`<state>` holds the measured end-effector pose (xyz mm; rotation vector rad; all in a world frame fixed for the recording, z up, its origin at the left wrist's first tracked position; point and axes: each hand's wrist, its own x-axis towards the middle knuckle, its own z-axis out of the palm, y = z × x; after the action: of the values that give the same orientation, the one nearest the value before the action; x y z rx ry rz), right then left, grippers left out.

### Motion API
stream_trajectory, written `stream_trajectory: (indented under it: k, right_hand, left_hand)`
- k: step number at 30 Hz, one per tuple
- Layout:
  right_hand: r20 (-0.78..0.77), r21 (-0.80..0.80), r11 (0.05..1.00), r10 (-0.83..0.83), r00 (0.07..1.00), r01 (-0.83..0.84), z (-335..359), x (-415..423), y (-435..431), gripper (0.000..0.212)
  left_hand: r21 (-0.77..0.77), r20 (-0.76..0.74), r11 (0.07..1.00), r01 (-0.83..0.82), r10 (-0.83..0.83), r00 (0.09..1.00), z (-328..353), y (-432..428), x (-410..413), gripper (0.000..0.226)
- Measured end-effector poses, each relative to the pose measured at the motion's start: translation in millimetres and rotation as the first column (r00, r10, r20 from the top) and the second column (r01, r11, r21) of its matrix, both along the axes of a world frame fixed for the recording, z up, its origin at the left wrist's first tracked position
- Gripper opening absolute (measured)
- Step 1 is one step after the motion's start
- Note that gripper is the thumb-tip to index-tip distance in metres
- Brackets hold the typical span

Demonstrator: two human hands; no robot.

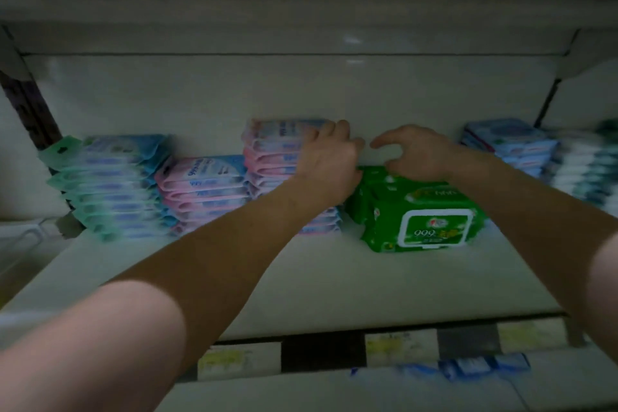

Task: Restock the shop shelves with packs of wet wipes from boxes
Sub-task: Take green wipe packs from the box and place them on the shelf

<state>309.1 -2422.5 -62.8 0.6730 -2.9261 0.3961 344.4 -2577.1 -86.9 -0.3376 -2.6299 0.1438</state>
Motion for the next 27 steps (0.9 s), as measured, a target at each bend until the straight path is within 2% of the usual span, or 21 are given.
stream_trajectory:
  k: [2,5,9,11,13,16,21,25,27]
  right_hand:
    - [0.086,0.129,0.988,-0.093,0.992,0.081,-7,-1,23,0.061]
    - [0.132,0.274,0.957,-0.134,0.982,0.094,-23,-4,41,0.064]
    - [0.138,0.396,0.916,-0.132,0.982,0.068,-41,-21,64,0.108]
    - [0.122,0.460,0.886,-0.123,0.985,0.053,-47,-29,75,0.113]
    - [0.116,0.526,0.850,-0.110,0.987,0.033,-52,-38,85,0.112]
    - [0.134,0.524,0.851,-0.064,0.989,-0.016,-55,-49,97,0.104]
    - [0.061,0.540,0.830,0.128,0.990,-0.141,-55,-53,100,0.069]
    - [0.030,0.505,0.841,0.208,0.978,-0.195,-55,-57,99,0.063]
    - [0.032,0.504,0.840,0.215,0.976,-0.202,-54,-59,99,0.071]
  left_hand:
    - [0.032,0.082,0.997,0.068,-0.070,0.994,-8,19,-4,0.058]
    - [0.088,0.232,0.991,0.097,-0.115,0.966,-23,37,-12,0.076]
    - [0.037,0.452,0.998,0.041,-0.053,0.891,-34,58,-28,0.103]
    - [-0.008,0.461,1.000,0.026,-0.020,0.887,-36,70,-37,0.098]
    - [-0.061,0.416,0.998,0.022,0.006,0.909,-40,81,-43,0.086]
    - [-0.112,0.404,0.994,-0.010,0.055,0.913,-46,90,-51,0.090]
    - [-0.109,0.378,0.991,-0.073,0.109,0.919,-43,92,-51,0.090]
    - [-0.150,0.359,0.981,-0.126,0.173,0.917,-41,92,-47,0.083]
    - [-0.187,0.369,0.971,-0.148,0.209,0.905,-36,95,-50,0.089]
